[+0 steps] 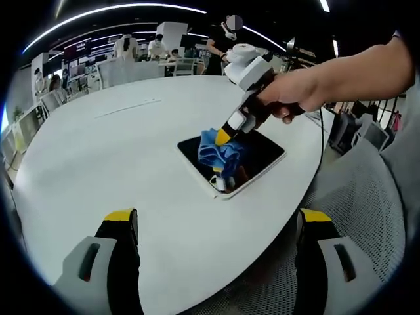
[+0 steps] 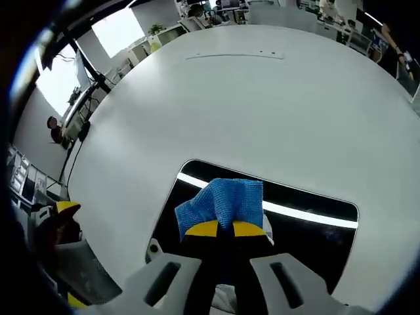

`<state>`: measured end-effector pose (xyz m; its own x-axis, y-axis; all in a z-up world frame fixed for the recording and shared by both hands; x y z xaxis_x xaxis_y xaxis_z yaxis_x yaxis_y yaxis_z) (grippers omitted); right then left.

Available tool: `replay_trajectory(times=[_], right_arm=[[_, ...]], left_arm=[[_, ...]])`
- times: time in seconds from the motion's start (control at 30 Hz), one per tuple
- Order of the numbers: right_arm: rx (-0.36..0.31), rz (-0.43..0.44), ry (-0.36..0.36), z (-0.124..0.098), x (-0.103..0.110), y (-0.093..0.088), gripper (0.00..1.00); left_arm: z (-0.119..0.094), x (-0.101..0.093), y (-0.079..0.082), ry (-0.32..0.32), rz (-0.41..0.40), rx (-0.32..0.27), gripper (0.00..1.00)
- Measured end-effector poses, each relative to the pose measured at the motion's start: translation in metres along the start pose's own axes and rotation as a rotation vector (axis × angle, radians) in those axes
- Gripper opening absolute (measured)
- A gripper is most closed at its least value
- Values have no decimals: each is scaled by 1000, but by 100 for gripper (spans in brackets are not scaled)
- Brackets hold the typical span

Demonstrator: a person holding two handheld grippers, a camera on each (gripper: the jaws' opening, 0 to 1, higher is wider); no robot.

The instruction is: Wipe the mirror surface with the cleaning cloth until all visible marks leave the cleaned area.

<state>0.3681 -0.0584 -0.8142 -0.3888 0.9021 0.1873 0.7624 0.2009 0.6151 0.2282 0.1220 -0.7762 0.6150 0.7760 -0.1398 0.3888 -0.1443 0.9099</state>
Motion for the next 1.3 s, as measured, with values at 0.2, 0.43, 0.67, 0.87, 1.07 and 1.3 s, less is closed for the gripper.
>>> replay_trajectory(times=[0.2,0.43,0.67,0.87,1.07,1.3], right_arm=[[5,7,0,-6,4,-10,0],[24,33,9,-14,10,-22,0],[27,43,18,-23,17,-36,0],[29,40,32,-33,25,-51,0],[31,42,38,-39,29,-60,0],[31,54,46,-44,32,-67,0]], left_arm=[[-1,-1,1,1,4,-5,99],[-1,-1,2,2,6,-11,99],[-2,-1,3,5,11,-14,99],[-2,-1,4,7,11,-20,99],[-3,-2,5,6,13,-26,99],[-3,-2,5,6,15,-27,99]])
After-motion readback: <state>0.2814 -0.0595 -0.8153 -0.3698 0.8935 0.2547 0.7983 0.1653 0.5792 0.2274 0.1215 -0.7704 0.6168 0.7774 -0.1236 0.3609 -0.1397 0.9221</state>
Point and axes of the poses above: the point that each gripper's makers call its tool centre point, and the gripper's own axes: z roughly forward along the fingers, x roughly to its left, y roughly out of its top, the point moved 6 cm from there along -z, roughly backward along the fingers, and after that the axes turned 13 degrees about -x, right-handed, at the moved point
